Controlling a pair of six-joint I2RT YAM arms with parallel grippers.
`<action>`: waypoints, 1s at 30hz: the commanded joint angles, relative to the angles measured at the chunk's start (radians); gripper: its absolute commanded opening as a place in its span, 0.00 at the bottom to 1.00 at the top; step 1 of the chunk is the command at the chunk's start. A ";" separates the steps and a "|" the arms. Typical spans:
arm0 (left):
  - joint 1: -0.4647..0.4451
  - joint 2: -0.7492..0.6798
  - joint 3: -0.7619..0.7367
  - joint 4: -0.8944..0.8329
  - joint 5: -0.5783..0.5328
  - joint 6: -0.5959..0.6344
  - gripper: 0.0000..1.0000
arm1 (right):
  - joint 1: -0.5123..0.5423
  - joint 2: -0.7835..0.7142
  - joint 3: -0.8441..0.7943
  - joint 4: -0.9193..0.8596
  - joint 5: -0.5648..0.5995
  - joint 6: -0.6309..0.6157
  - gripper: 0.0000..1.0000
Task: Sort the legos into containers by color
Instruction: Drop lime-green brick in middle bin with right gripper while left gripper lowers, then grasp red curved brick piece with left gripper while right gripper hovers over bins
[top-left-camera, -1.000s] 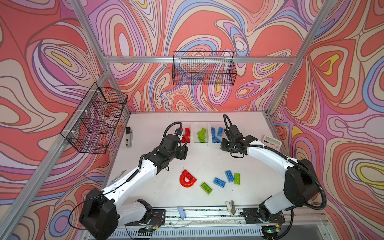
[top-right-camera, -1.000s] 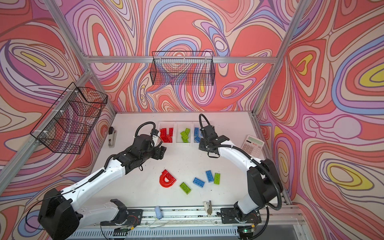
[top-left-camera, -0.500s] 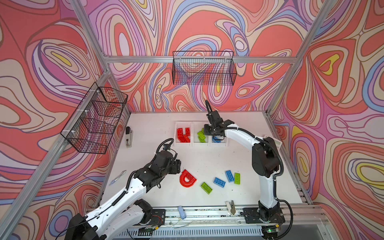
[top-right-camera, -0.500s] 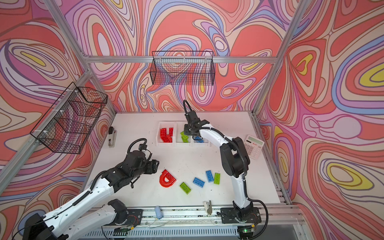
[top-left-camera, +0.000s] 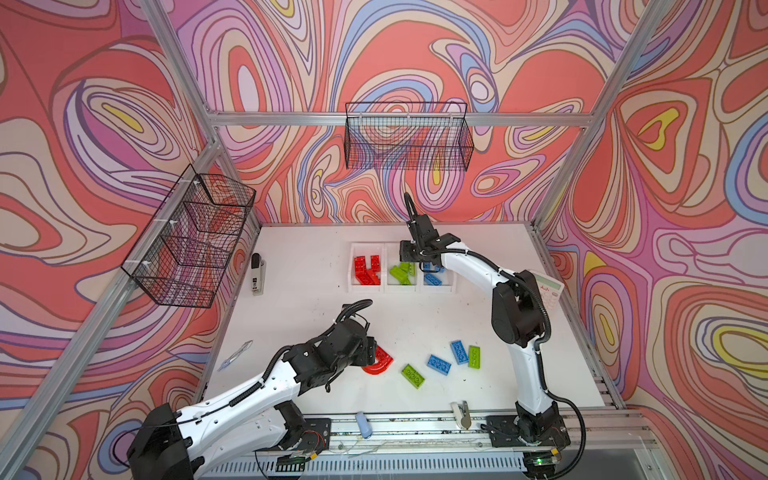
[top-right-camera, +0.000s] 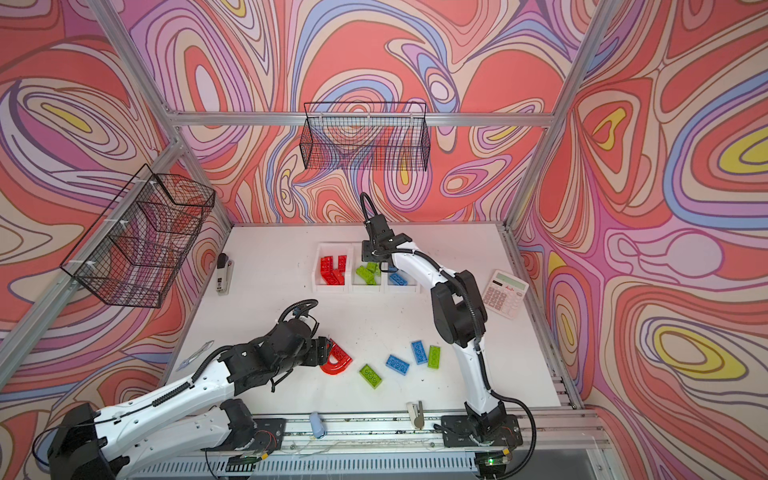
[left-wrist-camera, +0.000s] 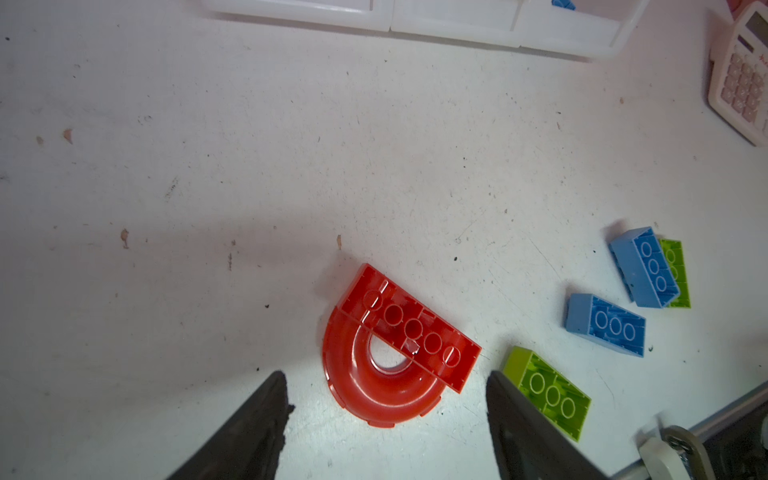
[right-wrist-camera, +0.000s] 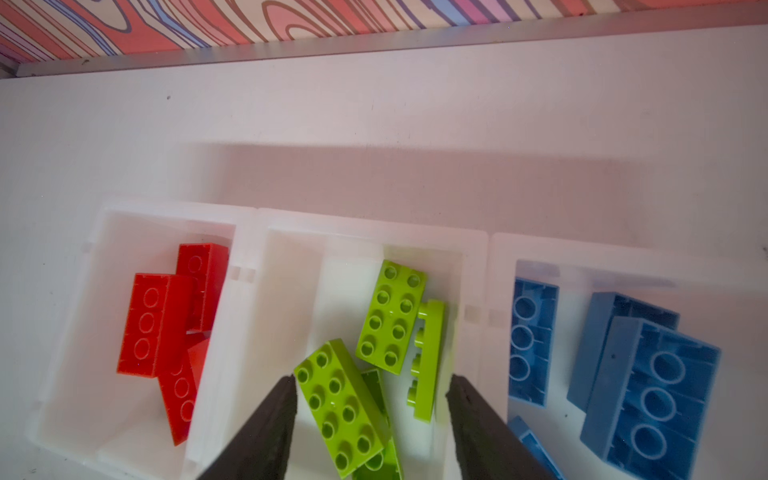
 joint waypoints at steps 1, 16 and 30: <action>-0.045 0.009 -0.016 -0.005 -0.042 -0.117 0.78 | 0.000 -0.104 -0.078 0.007 0.048 -0.019 0.62; -0.135 0.266 0.089 -0.015 -0.073 -0.429 0.77 | -0.056 -0.352 -0.423 0.091 0.057 0.005 0.63; -0.129 0.405 0.107 0.139 -0.048 -0.617 0.75 | -0.073 -0.380 -0.506 0.120 0.026 0.012 0.62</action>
